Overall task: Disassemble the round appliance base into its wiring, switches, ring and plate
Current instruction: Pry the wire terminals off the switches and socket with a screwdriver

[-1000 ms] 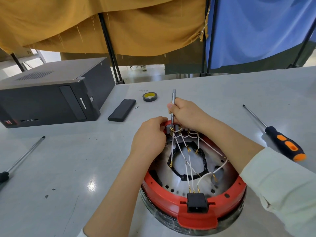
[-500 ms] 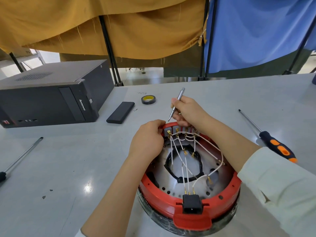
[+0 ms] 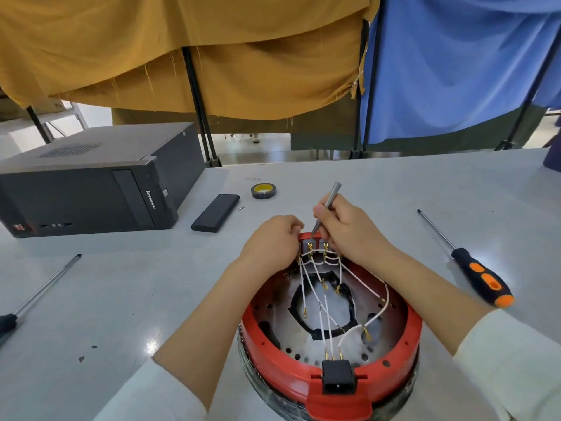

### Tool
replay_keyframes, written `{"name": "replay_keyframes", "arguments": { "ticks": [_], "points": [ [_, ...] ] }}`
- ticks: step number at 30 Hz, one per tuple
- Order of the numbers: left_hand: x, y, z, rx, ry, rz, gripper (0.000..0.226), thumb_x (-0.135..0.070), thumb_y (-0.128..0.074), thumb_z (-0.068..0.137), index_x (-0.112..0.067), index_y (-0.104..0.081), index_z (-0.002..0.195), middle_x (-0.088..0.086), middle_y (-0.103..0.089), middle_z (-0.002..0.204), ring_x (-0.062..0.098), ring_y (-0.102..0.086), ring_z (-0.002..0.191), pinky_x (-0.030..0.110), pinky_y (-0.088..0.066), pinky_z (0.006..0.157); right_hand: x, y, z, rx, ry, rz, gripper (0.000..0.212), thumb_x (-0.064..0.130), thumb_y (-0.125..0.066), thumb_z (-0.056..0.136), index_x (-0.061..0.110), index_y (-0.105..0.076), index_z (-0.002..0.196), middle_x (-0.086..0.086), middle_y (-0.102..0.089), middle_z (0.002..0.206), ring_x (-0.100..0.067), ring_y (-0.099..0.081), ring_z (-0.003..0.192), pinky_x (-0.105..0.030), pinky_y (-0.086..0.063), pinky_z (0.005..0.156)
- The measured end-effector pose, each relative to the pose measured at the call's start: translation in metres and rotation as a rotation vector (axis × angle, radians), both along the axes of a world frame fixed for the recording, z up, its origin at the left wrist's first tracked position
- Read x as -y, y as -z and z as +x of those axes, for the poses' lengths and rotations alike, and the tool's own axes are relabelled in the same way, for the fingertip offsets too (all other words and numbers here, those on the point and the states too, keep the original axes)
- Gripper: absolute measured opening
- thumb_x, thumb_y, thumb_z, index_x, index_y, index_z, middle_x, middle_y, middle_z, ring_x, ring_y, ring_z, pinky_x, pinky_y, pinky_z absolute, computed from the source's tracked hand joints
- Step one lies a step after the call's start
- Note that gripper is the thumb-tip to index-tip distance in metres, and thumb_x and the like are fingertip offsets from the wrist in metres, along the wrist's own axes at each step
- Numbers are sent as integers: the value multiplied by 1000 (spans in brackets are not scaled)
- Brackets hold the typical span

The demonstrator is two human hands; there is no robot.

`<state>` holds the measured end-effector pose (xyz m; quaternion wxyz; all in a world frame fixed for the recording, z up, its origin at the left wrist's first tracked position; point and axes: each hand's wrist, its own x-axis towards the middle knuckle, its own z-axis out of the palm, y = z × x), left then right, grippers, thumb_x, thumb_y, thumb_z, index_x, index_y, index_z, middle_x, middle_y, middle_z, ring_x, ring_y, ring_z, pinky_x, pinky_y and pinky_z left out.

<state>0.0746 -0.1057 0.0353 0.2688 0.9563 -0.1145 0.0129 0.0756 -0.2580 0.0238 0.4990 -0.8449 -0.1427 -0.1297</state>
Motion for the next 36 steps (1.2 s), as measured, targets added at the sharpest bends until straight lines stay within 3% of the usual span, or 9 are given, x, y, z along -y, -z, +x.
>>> {"name": "replay_keyframes", "arguments": {
  "ticks": [5,15,29,33,36],
  "points": [
    [-4,18,2,37,-22,43,32,-34,-28,101,-27,-58,109,-1,-63,105,20,-55,94,31,-38,71,-1,5,1,12,-32,-20,17,34,-43,98,30,-46,82,9,-55,56,1,-51,47,-26,-40,58],
    [-4,21,6,77,-15,78,31,-35,-27,101,-27,-56,112,1,-62,100,20,-52,86,30,-35,68,0,9,1,103,-32,-149,16,38,-41,98,33,-46,84,8,-59,61,-3,-56,58,-18,-41,58],
    [-3,22,5,95,-13,96,31,-34,-27,101,-26,-55,113,1,-62,99,21,-53,85,31,-35,66,-5,5,-2,122,-28,-239,14,40,-43,97,38,-43,83,3,-61,66,-5,-57,64,-18,-42,58],
    [-3,21,4,93,-14,101,28,-31,-29,101,-26,-55,111,2,-62,96,21,-53,83,30,-34,63,-10,0,8,31,23,-217,16,35,-45,97,35,-44,81,7,-60,69,-2,-56,61,-17,-37,55],
    [-2,20,4,92,-13,91,25,-26,-32,100,-25,-55,109,0,-60,94,20,-53,81,29,-32,59,-12,-6,20,-89,49,-242,10,34,-43,98,28,-48,91,14,-55,77,0,-53,68,-17,-34,56]
  ]
}}
